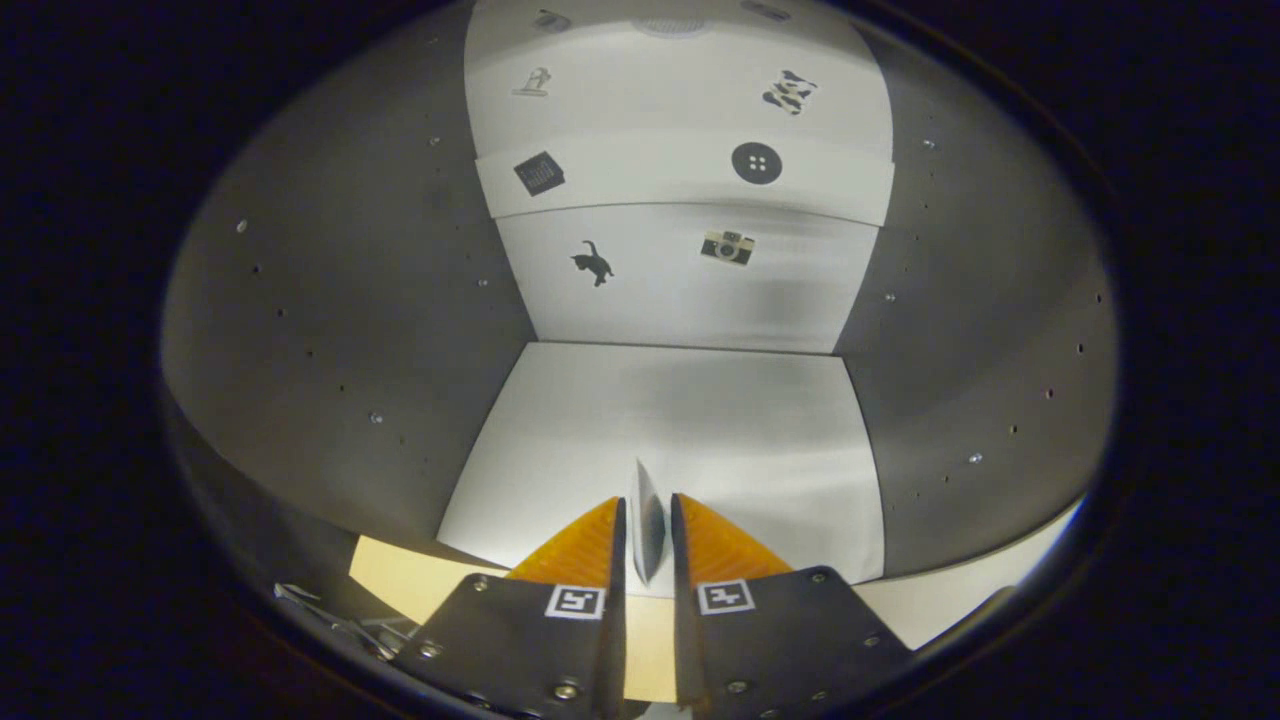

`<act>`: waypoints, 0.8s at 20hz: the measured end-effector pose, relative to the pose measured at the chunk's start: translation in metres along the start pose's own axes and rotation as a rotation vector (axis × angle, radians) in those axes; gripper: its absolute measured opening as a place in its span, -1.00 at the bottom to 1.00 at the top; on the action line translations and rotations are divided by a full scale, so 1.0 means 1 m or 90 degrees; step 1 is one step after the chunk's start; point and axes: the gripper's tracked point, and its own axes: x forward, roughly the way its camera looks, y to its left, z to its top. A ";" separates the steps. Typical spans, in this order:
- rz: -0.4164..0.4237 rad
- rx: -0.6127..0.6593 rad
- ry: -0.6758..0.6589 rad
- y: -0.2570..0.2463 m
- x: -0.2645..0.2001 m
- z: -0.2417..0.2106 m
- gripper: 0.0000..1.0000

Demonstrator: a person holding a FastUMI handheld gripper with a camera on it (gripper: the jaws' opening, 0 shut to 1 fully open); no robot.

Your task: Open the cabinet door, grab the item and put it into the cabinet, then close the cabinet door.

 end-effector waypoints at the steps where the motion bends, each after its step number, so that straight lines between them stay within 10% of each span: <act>1: 0.009 0.006 -0.006 0.002 -0.001 0.002 -0.44; 4: 0.008 0.015 -0.030 0.002 -0.006 0.008 0.05; 16: 0.001 -0.029 -0.232 -0.001 -0.097 0.024 0.05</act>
